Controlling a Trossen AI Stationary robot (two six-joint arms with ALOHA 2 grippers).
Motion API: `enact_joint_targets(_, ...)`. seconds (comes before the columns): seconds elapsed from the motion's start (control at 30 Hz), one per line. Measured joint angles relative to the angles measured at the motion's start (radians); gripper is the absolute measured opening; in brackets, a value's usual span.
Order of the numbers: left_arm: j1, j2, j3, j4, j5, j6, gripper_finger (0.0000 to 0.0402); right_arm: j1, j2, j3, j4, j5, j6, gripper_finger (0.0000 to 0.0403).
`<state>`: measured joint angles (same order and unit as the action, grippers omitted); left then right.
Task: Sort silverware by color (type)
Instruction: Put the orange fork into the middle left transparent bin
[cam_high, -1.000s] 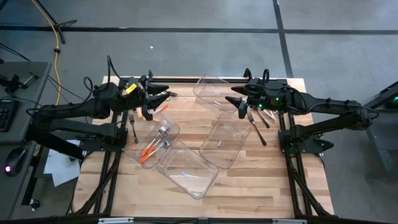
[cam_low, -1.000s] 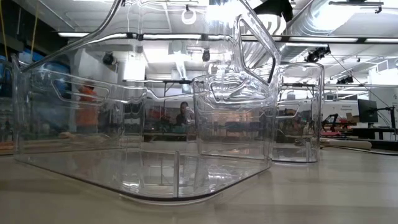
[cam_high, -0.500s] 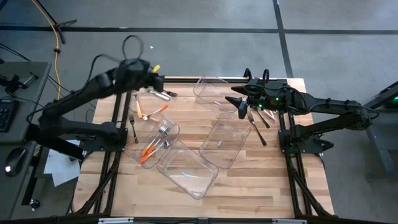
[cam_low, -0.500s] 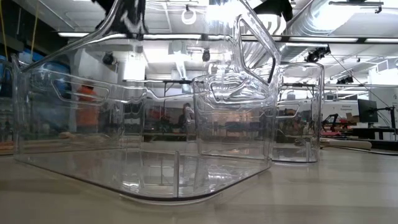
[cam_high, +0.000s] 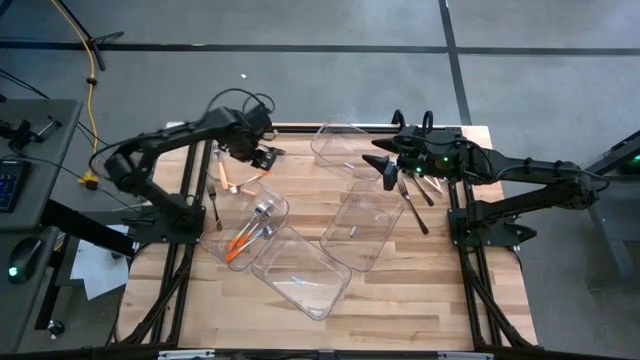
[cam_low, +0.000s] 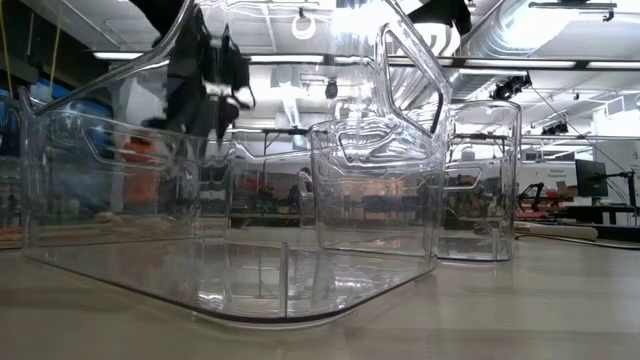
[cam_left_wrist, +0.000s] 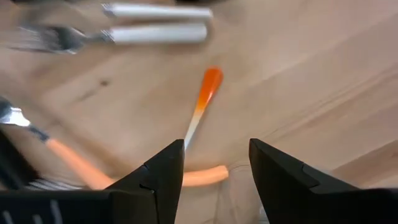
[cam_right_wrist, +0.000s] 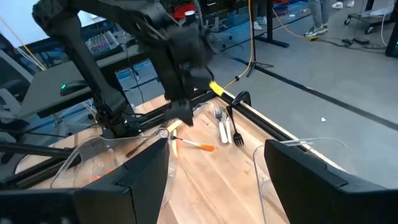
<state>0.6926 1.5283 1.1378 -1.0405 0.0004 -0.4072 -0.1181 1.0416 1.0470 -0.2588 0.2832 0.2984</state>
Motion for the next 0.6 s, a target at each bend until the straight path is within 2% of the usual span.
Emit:
enact_joint_targets(0.27, 0.000, 0.141, -0.033, 0.008, 0.026, -0.006, 0.0172, 0.000, 0.000, 0.000, -0.014, -0.002, 0.015, 0.0249)
enact_joint_targets(0.47, 0.002, 0.220, -0.033, 0.028, 0.030, -0.080, 0.0172, 0.000, 0.000, 0.000, -0.014, -0.002, 0.016, 0.0249)
enact_joint_targets(0.6, 0.002, 0.270, -0.033, 0.047, 0.073, -0.087, 0.0172, 0.000, 0.000, 0.000, -0.014, -0.002, 0.016, 0.0249)
